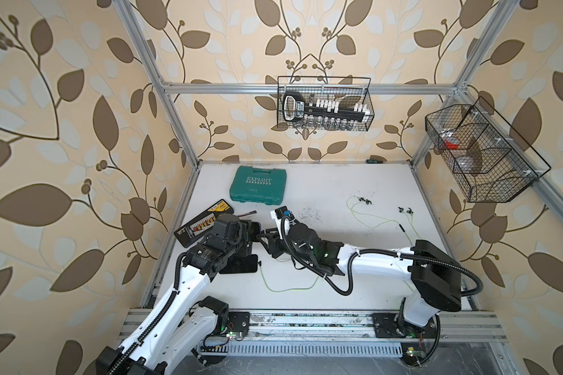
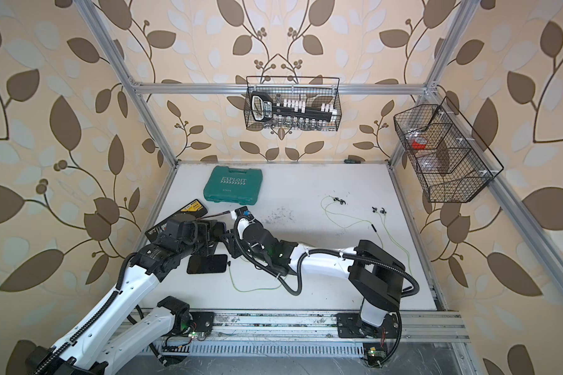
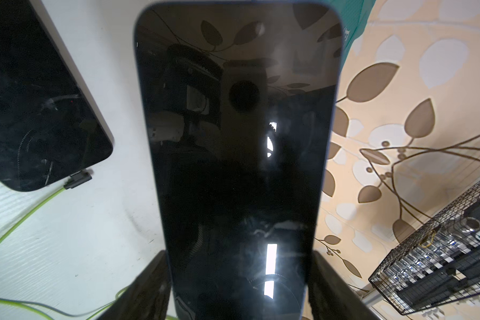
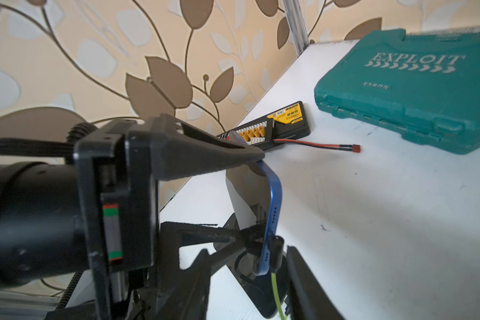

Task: Plug wired earphones into phones
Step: Insert the wired earphone into the phone.

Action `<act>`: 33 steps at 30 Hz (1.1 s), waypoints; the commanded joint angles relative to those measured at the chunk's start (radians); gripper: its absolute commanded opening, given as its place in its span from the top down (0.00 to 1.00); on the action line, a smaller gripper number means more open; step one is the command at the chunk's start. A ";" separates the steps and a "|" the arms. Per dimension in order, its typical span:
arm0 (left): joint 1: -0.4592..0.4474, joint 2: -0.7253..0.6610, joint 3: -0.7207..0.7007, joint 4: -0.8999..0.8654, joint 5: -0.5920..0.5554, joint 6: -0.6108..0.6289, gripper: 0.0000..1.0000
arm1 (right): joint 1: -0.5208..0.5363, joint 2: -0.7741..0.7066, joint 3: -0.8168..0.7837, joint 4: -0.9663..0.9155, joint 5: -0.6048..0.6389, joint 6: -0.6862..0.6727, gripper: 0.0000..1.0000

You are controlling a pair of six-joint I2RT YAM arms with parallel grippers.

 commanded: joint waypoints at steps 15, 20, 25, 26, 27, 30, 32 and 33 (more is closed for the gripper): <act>-0.005 0.006 0.011 0.032 -0.005 0.028 0.29 | -0.091 -0.044 -0.032 -0.031 -0.198 0.149 0.66; -0.005 0.001 0.007 0.038 0.005 0.022 0.29 | -0.091 -0.032 -0.048 -0.022 -0.198 0.162 0.67; -0.005 0.004 0.004 0.057 0.035 0.017 0.29 | -0.091 -0.015 -0.044 -0.025 -0.200 0.162 0.75; -0.005 0.003 0.005 0.060 0.040 0.016 0.29 | -0.091 -0.010 -0.041 -0.027 -0.201 0.162 0.75; -0.005 0.003 0.004 0.060 0.042 0.016 0.29 | -0.092 -0.005 -0.039 -0.027 -0.203 0.162 0.75; -0.005 -0.002 0.004 0.062 0.046 0.015 0.30 | -0.091 0.008 -0.036 -0.026 -0.209 0.164 0.75; -0.005 -0.005 0.006 0.060 0.047 0.015 0.30 | -0.091 0.014 -0.035 -0.025 -0.210 0.165 0.76; -0.005 -0.007 0.004 0.060 0.047 0.013 0.30 | -0.091 0.015 -0.034 -0.024 -0.210 0.165 0.78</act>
